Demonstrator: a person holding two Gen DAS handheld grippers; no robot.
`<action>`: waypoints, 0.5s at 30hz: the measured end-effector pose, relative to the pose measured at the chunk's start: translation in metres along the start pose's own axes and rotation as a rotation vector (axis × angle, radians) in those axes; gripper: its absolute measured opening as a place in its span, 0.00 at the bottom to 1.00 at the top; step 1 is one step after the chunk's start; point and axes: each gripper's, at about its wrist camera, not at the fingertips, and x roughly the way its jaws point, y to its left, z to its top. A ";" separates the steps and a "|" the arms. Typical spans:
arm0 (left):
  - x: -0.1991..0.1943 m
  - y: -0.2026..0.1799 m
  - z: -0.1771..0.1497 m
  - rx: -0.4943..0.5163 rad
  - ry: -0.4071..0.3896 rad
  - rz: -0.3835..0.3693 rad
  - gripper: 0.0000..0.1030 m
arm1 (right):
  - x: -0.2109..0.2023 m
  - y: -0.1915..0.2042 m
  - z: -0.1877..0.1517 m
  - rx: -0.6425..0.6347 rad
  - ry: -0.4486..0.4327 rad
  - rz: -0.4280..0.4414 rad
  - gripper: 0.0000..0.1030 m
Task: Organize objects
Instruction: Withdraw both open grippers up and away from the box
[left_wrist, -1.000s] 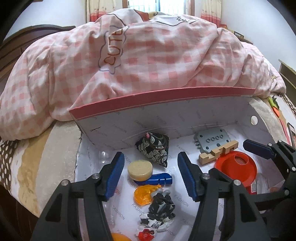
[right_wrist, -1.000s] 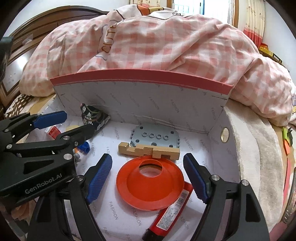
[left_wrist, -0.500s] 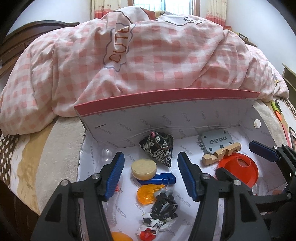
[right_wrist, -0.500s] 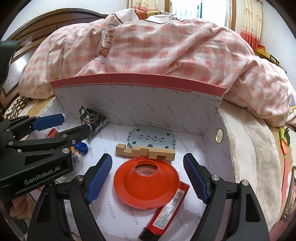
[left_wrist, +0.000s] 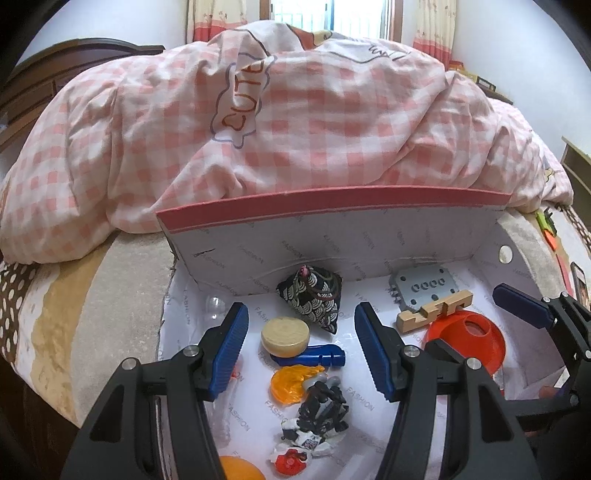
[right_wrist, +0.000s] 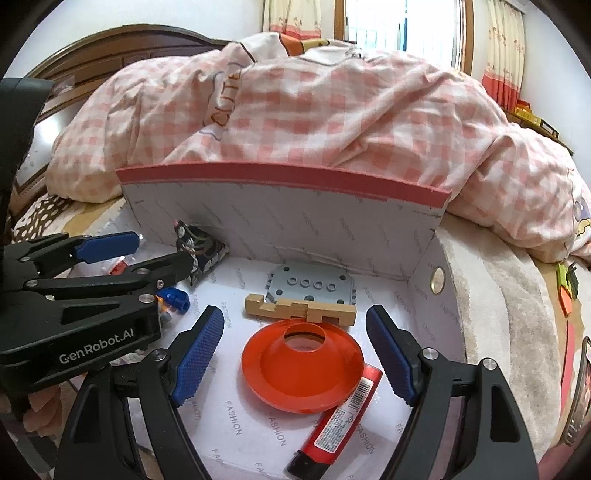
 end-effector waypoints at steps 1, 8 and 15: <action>-0.002 0.000 0.000 -0.001 -0.010 0.001 0.59 | -0.003 0.001 0.000 -0.001 -0.014 0.003 0.79; -0.030 0.002 0.000 -0.026 -0.103 0.009 0.59 | -0.029 0.007 -0.001 -0.016 -0.116 0.002 0.79; -0.068 0.007 -0.008 -0.062 -0.152 0.006 0.59 | -0.065 0.011 -0.008 0.006 -0.179 0.026 0.79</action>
